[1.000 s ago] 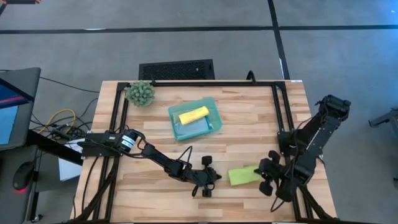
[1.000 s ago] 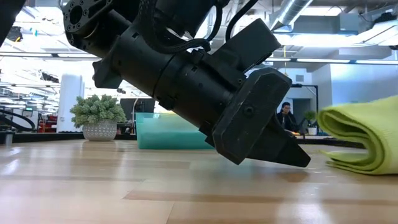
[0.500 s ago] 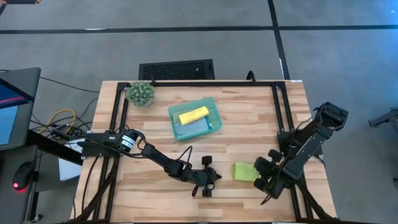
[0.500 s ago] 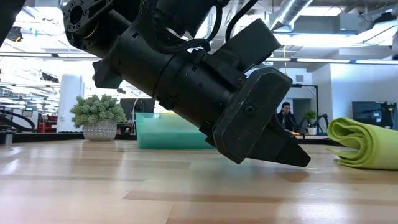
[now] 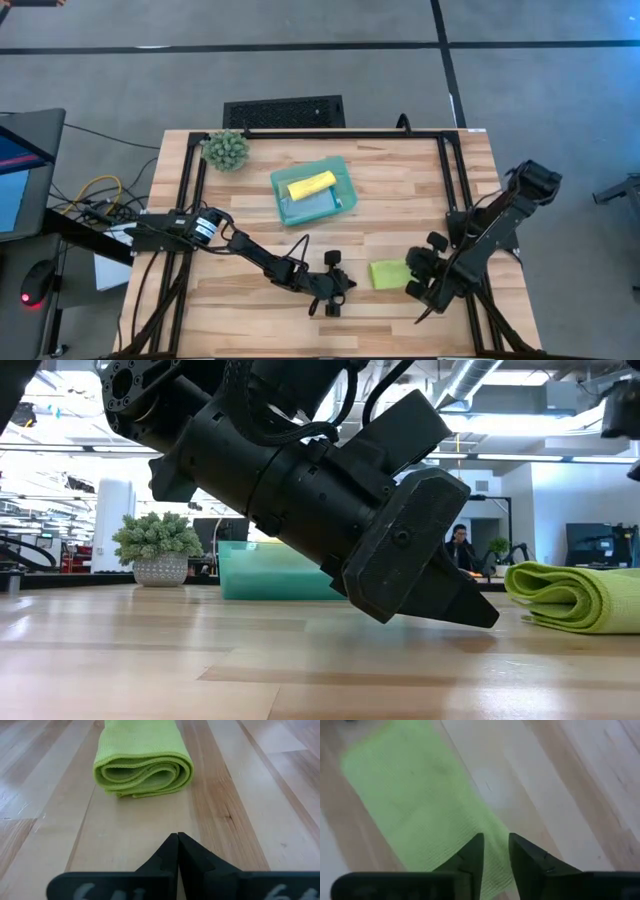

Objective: Fold microfiber towels
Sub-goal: Fold the light green towel, then put the light green towel into the bin

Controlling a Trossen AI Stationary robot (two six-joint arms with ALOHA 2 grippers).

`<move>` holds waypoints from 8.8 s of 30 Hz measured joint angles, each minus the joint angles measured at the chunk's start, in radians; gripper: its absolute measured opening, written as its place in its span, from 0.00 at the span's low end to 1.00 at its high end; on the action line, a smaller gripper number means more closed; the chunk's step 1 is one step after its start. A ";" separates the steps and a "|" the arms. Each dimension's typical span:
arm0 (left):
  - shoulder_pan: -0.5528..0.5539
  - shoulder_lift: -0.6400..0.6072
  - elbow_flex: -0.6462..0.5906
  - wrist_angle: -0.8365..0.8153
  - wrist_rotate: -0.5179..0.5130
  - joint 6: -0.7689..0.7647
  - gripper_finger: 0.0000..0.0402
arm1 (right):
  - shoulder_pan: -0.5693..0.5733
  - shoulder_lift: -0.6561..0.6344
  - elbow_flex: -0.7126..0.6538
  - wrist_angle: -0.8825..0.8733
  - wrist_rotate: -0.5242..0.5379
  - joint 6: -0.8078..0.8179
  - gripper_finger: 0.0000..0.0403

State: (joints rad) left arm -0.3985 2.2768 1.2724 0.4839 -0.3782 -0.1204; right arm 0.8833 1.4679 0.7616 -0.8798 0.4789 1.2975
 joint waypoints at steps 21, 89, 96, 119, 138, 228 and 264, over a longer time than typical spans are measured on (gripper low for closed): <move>-0.005 -0.001 0.000 0.000 0.002 -0.006 0.00 | -0.218 0.113 0.000 0.520 0.077 -0.485 0.05; 0.064 0.162 0.613 -0.596 -0.018 0.143 0.00 | 0.073 -0.114 -0.186 0.241 0.104 0.091 0.03; 0.098 0.205 0.612 -0.662 0.108 0.080 0.00 | 0.007 -0.108 -0.266 0.440 0.064 -0.023 0.04; 0.055 0.178 0.720 -1.369 0.009 -0.034 0.00 | -0.148 -0.034 -0.188 0.698 0.287 -0.547 0.03; -0.087 -0.007 0.713 -1.552 -0.146 -0.094 0.00 | -0.208 0.245 -0.054 1.140 -0.035 -1.227 0.54; -0.555 -0.542 0.211 -2.038 -0.875 -1.028 0.00 | -0.916 0.548 0.820 0.156 -0.305 -1.805 0.08; -0.527 -0.542 0.211 -2.019 -0.848 -1.049 0.00 | -1.046 0.550 0.895 0.069 -0.739 -1.695 0.06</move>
State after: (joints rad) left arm -0.9257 1.7351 1.4830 -1.5350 -1.2266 -1.1693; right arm -0.1628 2.0179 1.6566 -0.8109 -0.2598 -0.3973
